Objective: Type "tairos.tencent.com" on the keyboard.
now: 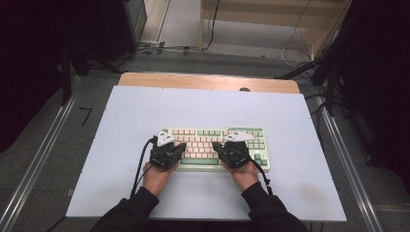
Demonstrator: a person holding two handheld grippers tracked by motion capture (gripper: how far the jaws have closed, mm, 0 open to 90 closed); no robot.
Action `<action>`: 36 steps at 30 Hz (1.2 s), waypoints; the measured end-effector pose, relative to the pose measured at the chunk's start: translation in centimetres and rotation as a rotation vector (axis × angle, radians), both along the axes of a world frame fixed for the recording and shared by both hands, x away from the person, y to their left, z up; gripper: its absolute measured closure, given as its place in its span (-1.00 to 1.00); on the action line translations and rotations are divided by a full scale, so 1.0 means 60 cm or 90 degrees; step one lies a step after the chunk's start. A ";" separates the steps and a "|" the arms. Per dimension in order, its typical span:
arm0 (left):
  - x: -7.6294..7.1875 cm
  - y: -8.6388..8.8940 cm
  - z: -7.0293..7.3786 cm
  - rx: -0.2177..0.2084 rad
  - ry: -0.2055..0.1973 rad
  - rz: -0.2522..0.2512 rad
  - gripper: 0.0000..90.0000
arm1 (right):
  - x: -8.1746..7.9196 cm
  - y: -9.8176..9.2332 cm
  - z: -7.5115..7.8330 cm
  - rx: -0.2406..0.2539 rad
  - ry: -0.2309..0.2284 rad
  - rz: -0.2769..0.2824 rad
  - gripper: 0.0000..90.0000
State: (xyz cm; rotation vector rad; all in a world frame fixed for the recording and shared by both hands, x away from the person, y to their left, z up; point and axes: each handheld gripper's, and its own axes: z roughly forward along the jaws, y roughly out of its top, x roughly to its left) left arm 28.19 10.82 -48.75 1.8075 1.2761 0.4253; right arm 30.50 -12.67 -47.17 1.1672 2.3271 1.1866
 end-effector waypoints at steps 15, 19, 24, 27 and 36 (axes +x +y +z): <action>0.029 0.010 -0.008 -0.006 0.007 0.031 1.00 | 0.000 0.004 -0.004 -0.005 0.004 0.004 0.94; 0.031 0.006 -0.005 -0.006 0.004 0.028 1.00 | 0.000 0.005 -0.005 -0.005 0.003 0.003 0.94; 0.033 0.006 -0.004 -0.006 0.004 0.030 1.00 | -0.001 0.005 -0.005 -0.006 0.004 0.003 0.94; 0.033 0.005 -0.005 -0.005 0.005 0.030 1.00 | -0.001 0.005 -0.005 -0.006 0.004 0.004 0.94; 0.034 0.003 -0.007 0.000 0.007 0.028 1.00 | -0.001 0.005 -0.005 -0.005 0.002 0.005 0.94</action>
